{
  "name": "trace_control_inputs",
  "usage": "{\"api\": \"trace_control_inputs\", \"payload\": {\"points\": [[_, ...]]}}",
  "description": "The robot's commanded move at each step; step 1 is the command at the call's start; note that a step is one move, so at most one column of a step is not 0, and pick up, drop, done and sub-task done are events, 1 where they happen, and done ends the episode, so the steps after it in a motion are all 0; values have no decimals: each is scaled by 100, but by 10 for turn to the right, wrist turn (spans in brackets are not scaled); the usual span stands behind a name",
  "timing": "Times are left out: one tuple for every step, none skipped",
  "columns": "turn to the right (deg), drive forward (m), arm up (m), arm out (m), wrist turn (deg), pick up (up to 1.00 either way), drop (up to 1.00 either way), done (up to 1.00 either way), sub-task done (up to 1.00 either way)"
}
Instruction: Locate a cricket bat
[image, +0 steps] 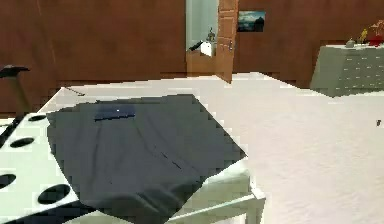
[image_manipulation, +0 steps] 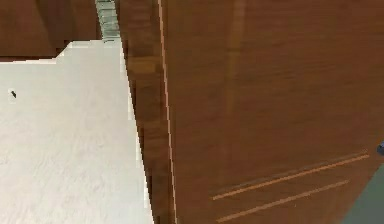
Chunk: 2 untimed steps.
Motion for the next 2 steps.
{"api": "trace_control_inputs", "payload": {"points": [[210, 0, 0, 0, 0, 0, 0, 0, 0], [0, 60, 0, 0, 0, 0, 0, 0, 0]]}}
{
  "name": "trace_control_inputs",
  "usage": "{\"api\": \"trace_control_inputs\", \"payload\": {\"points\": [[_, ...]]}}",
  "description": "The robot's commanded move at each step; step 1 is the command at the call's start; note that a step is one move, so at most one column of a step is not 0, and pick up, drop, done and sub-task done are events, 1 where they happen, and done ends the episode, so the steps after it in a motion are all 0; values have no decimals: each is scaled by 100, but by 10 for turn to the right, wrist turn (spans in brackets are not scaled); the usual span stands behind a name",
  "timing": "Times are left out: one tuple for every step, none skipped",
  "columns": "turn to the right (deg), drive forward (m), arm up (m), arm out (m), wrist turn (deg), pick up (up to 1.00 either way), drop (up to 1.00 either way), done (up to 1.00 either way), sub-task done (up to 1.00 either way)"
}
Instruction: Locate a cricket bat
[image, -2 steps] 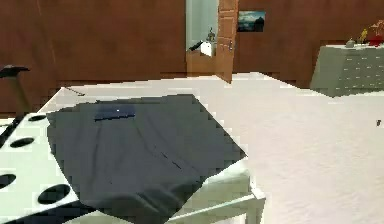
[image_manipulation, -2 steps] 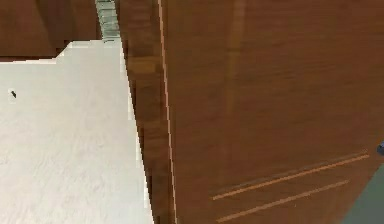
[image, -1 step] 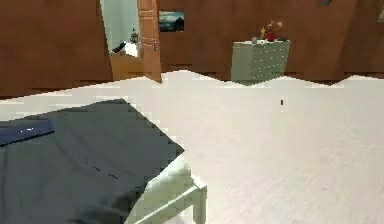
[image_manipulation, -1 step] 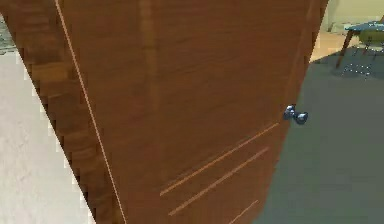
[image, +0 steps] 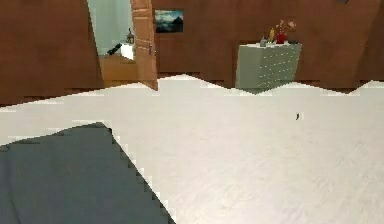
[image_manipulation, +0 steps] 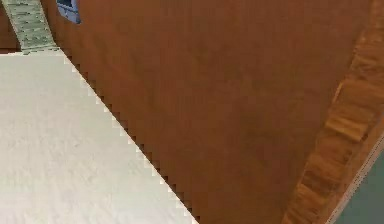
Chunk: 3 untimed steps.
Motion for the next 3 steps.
{"api": "trace_control_inputs", "payload": {"points": [[330, 0, 0, 0, 0, 0, 0, 0, 0], [0, 5, 0, 0, 0, 0, 0, 0, 0], [180, 0, 0, 0, 0, 0, 0, 0, 0]]}}
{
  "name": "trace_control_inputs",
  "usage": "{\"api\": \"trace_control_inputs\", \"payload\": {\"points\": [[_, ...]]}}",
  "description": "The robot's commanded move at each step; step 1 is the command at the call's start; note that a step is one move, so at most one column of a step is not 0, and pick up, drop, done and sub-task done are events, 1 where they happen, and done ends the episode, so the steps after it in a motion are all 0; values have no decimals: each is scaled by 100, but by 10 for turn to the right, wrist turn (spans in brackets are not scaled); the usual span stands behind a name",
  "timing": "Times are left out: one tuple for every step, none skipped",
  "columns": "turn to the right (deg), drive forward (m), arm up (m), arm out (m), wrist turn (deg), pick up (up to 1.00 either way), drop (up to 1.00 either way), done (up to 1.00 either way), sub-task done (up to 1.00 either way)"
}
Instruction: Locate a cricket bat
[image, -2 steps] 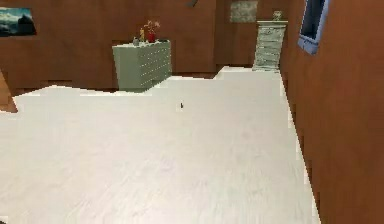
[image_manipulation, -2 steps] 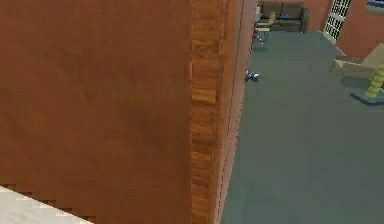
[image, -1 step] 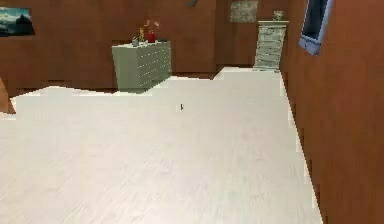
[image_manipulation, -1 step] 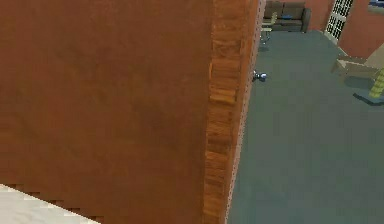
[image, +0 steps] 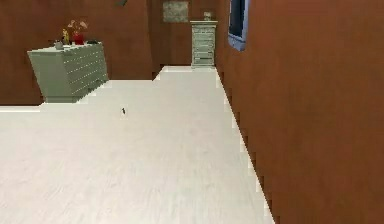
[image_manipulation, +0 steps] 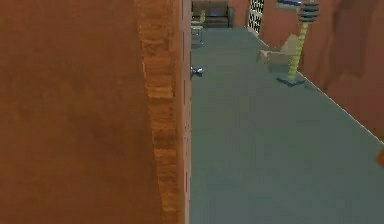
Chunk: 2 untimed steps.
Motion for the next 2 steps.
{"api": "trace_control_inputs", "payload": {"points": [[0, 45, 0, 0, 0, 0, 0, 0, 0], [30, 0, 0, 0, 0, 0, 0, 0, 0]]}}
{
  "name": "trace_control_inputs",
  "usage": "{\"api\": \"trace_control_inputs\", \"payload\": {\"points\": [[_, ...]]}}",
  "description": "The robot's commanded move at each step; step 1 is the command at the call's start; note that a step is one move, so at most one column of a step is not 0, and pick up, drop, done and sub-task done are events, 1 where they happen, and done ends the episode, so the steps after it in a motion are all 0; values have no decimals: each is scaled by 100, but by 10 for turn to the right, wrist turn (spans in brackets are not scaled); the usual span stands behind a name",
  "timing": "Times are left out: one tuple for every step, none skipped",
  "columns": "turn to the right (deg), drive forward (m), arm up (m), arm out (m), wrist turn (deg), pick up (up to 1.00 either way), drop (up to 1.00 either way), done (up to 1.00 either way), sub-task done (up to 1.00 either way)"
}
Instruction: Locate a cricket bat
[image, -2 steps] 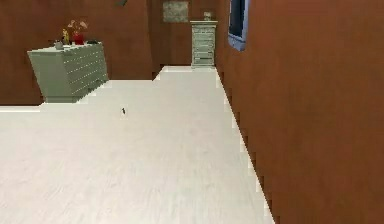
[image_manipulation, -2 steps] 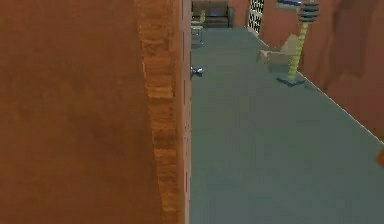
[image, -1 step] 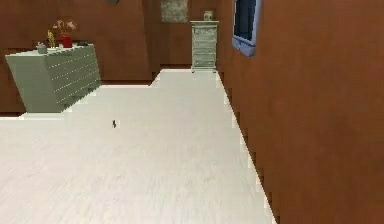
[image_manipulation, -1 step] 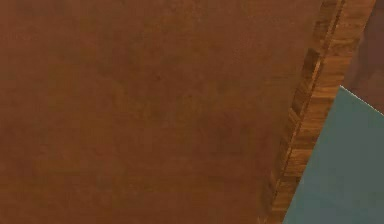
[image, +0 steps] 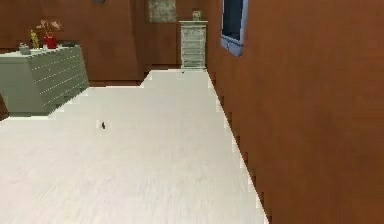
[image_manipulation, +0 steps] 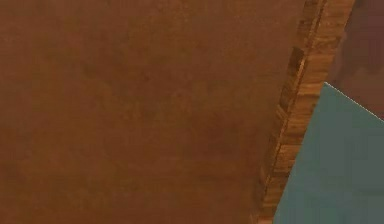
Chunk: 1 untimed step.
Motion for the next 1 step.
{"api": "trace_control_inputs", "payload": {"points": [[0, 30, 0, 0, 0, 0, 0, 0, 0]]}}
